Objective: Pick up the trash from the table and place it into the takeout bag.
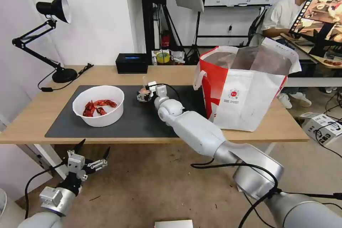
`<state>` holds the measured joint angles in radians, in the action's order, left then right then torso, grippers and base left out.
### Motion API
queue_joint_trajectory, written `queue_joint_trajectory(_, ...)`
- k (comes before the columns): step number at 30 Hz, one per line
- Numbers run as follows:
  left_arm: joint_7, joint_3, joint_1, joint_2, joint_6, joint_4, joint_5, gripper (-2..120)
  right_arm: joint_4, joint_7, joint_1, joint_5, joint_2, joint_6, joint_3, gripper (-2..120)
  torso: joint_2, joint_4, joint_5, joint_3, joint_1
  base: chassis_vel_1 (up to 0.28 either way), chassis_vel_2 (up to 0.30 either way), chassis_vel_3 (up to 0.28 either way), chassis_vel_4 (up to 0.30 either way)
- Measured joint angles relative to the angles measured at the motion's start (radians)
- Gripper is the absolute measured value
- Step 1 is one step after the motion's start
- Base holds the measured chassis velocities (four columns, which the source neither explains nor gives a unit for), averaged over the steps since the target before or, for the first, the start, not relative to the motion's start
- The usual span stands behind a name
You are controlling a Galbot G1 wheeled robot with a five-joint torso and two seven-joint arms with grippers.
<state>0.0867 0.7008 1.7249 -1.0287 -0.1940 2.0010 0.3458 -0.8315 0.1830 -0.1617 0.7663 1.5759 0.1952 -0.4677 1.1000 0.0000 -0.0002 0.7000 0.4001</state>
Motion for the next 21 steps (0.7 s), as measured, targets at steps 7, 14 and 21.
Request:
queue_joint_trajectory(7, 0.001, 0.0, 0.008, -0.012, -0.004, 0.006, -0.003, 100, 0.011, -0.017, 0.001, -0.009, -0.001, 0.026, -0.019, 100, 0.0, -0.0001, 0.0002, 0.0, 0.0, 0.0, 0.0, 0.0, 0.0)
queue_joint_trajectory(14, 0.001, 0.005, 0.012, -0.019, -0.004, 0.01, -0.005, 100, 0.012, -0.023, -0.006, -0.014, -0.003, 0.031, -0.019, 100, 0.0, -0.0001, 0.0001, 0.0, 0.0, 0.0, 0.0, 0.0, 0.0)
queue_joint_trajectory(21, 0.001, 0.01, 0.015, -0.02, -0.005, 0.013, -0.005, 100, 0.012, -0.031, -0.01, -0.027, -0.004, 0.031, -0.017, 92, 0.0, -0.0001, 0.0002, 0.0, 0.0, 0.0, 0.0, 0.0, 0.0)
